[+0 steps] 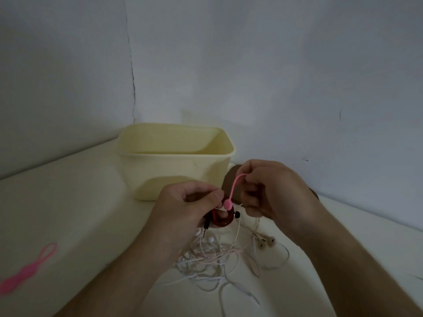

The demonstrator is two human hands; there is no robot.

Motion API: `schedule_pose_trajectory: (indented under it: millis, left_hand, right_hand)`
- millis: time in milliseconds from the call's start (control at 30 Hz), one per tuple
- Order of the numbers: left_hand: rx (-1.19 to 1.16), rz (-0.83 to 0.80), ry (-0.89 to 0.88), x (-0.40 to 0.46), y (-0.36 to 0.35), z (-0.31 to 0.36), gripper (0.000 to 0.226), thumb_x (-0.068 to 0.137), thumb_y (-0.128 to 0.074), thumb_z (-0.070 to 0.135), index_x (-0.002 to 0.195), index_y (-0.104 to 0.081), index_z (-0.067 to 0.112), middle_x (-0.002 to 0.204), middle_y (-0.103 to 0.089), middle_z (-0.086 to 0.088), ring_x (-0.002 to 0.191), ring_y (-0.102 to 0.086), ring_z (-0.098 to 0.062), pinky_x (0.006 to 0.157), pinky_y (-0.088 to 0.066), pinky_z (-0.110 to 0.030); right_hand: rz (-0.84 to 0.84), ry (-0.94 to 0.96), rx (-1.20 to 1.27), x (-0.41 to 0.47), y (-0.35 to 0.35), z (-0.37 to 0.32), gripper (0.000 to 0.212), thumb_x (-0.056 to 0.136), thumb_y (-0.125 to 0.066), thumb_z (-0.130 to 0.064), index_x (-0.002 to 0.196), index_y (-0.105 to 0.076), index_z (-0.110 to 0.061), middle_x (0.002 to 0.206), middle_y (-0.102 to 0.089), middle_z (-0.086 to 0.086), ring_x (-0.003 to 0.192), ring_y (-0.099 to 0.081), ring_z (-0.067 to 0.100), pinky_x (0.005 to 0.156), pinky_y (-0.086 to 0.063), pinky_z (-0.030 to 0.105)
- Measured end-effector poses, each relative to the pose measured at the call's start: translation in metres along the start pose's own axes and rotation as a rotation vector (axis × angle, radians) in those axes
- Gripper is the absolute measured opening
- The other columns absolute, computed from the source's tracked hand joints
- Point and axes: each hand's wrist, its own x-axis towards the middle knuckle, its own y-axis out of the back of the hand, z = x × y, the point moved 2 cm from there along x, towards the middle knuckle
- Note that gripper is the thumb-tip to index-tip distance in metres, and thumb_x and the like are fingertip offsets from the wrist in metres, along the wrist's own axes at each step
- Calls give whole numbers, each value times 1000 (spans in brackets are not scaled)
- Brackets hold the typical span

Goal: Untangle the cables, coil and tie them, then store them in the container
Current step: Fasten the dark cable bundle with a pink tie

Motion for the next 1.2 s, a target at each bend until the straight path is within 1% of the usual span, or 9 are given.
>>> schedule_pose_trajectory:
  millis: [100, 200, 333, 500, 633, 767, 867, 967, 1200]
  left_hand:
    - [-16, -8, 7, -1, -1, 1, 7, 90, -75, 6, 92, -81, 2, 87, -78, -22, 77, -77, -29, 62, -61, -30]
    - [-14, -15, 4, -3, -2, 1, 11, 85, -79, 12, 92, -82, 4, 86, -78, -21, 76, -79, -31, 61, -61, -30]
    - [-19, -4, 4, -3, -2, -2, 7, 90, -74, 2, 93, -79, 1, 80, -78, -21, 68, -77, -27, 56, -60, -28]
    - [-64, 9, 9, -3, -1, 1, 9, 92, -73, 4, 95, -79, -1, 83, -76, -27, 68, -75, -32, 57, -60, -32]
    - [-74, -20, 22, -3, 1, 1, 10, 93, -73, 4, 97, -78, -4, 81, -73, -27, 67, -73, -34, 58, -60, -32]
    - [-72, -71, 6, -5, 1, 2, 9, 91, -71, 3, 95, -77, -3, 74, -71, -20, 66, -71, -30, 57, -59, -33]
    - [-71, -103, -7, -4, 1, 2, 13, 91, -70, 6, 96, -76, -4, 73, -70, -16, 67, -69, -28, 59, -58, -33]
    - [-91, -154, -10, -2, 3, 2, 15, 90, -73, 8, 98, -77, -5, 76, -69, -17, 70, -68, -27, 66, -58, -33]
    - [50, -236, -17, -2, 5, 1, 28, 75, -79, 5, 102, -79, 11, 92, -75, -10, 83, -75, -25, 79, -58, -30]
  right_hand:
    - [-44, 69, -190, -4, 1, 2, 15, 93, -70, -8, 80, -63, -5, 65, -42, 9, 54, -40, 20, 48, -38, 31]
    - [-51, 176, -449, -5, 2, 7, 21, 89, -84, -19, 86, -68, -7, 69, -57, 16, 61, -50, 19, 58, -43, 35]
    - [-44, 249, -574, -5, 1, 10, 18, 86, -85, -12, 79, -69, -13, 57, -56, -5, 49, -49, 6, 55, -43, 29]
    - [-1, 343, -606, -8, -8, 10, 17, 88, -84, -16, 81, -69, -19, 78, -75, 9, 78, -73, 31, 78, -62, 53]
    - [-25, 310, -664, -6, -10, 16, 23, 83, -86, -14, 82, -66, -24, 81, -73, 3, 75, -70, 20, 78, -62, 51]
    - [-34, 217, -686, -4, -5, 18, 22, 83, -87, -28, 96, -69, -27, 89, -75, 6, 82, -70, 25, 82, -60, 51]
    - [-135, 202, -675, -4, -4, 17, 19, 87, -78, -37, 84, -78, -18, 83, -73, 17, 73, -64, 35, 75, -55, 56]
    - [-125, 220, -688, -6, -2, 15, 25, 90, -80, -36, 78, -79, -15, 77, -69, 21, 61, -50, 18, 63, -42, 44]
    - [-37, 237, -732, -6, 3, 10, 23, 90, -83, -31, 72, -81, -17, 49, -57, -6, 44, -42, 4, 47, -32, 19]
